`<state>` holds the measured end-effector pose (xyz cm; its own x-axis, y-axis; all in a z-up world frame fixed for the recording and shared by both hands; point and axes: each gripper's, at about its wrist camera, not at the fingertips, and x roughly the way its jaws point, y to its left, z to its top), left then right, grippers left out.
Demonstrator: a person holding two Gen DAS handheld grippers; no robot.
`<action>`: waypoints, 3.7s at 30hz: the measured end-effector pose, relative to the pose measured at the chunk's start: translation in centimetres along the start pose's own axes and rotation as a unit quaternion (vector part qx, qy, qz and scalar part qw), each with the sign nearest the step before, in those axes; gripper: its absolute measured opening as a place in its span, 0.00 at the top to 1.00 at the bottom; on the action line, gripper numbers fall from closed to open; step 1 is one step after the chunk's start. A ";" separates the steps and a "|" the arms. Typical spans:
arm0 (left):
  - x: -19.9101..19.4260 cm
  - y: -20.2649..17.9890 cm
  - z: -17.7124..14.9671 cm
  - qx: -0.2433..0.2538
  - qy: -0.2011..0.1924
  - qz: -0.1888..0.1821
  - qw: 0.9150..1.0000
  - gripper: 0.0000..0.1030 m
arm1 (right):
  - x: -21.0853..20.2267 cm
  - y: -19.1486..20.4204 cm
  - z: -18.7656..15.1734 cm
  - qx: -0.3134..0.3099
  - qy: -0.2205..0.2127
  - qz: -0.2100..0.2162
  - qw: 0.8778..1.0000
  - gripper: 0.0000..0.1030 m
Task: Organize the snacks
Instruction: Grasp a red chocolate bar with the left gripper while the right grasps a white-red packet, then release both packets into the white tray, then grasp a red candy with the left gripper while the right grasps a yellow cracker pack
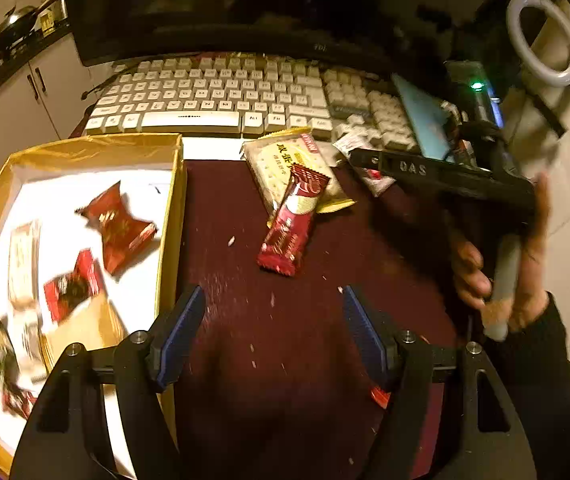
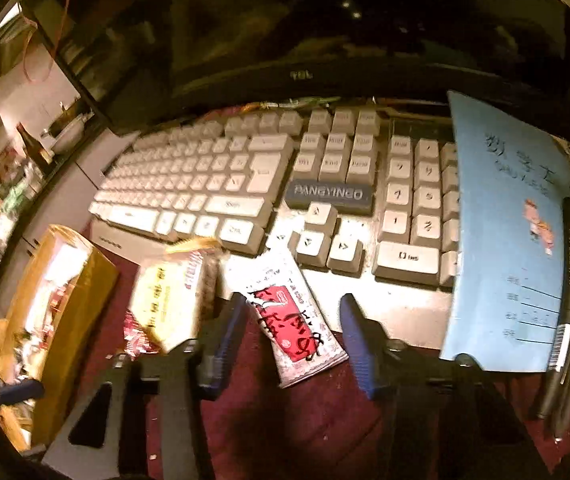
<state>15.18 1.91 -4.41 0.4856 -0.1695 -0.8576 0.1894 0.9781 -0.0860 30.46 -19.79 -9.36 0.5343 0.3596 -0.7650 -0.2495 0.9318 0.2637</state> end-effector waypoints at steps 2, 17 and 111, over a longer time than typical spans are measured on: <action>1.3 -0.4 1.0 0.003 0.017 0.013 1.000 0.32 | 0.2 0.6 -0.3 -0.017 0.009 0.000 1.000 0.68; 7.5 -2.4 4.5 0.011 0.068 0.049 0.996 0.75 | 0.4 0.3 -0.6 -0.006 0.027 0.010 1.000 0.84; 0.8 -11.4 -7.1 0.139 0.009 -0.093 0.986 0.70 | -14.9 -2.1 -16.8 0.186 -0.053 0.099 0.976 0.39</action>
<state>7.34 -8.56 -7.68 0.4051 -0.3380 -0.8495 0.5022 0.8587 -0.1022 9.47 -27.98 -8.44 0.5905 0.5194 -0.6177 -0.0563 0.7900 0.6105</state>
